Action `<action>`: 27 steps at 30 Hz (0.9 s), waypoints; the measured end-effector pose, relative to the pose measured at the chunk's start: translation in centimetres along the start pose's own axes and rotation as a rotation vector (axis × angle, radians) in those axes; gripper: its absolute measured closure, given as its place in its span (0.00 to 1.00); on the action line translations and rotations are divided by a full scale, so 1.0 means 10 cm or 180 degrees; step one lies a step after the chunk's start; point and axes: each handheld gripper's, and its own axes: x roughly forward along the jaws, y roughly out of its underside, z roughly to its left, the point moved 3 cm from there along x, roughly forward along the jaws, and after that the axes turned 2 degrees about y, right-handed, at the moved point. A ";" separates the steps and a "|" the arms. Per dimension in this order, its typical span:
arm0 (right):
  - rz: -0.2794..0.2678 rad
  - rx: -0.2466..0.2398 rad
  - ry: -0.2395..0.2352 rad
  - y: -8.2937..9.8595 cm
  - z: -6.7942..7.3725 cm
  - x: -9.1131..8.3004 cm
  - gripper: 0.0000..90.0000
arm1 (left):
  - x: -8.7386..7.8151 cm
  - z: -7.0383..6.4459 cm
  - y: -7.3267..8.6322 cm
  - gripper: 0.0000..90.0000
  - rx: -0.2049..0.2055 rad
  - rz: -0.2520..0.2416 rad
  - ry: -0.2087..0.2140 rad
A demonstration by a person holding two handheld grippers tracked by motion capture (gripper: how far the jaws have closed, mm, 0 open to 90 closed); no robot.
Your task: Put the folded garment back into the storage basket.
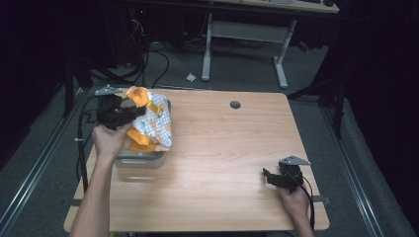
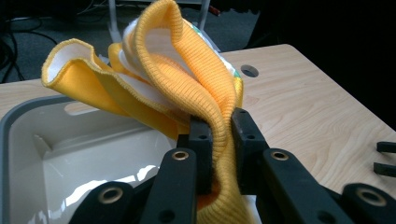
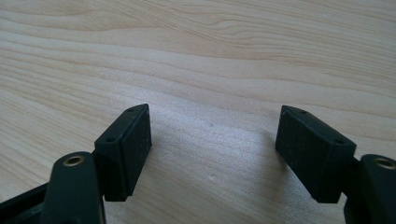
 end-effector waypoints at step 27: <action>0.0001 0.0002 0.0005 0.00 0.00 0.00 0.30 | 0.22 0.35 0.28 0.90 0.0032 0.0228 -0.0156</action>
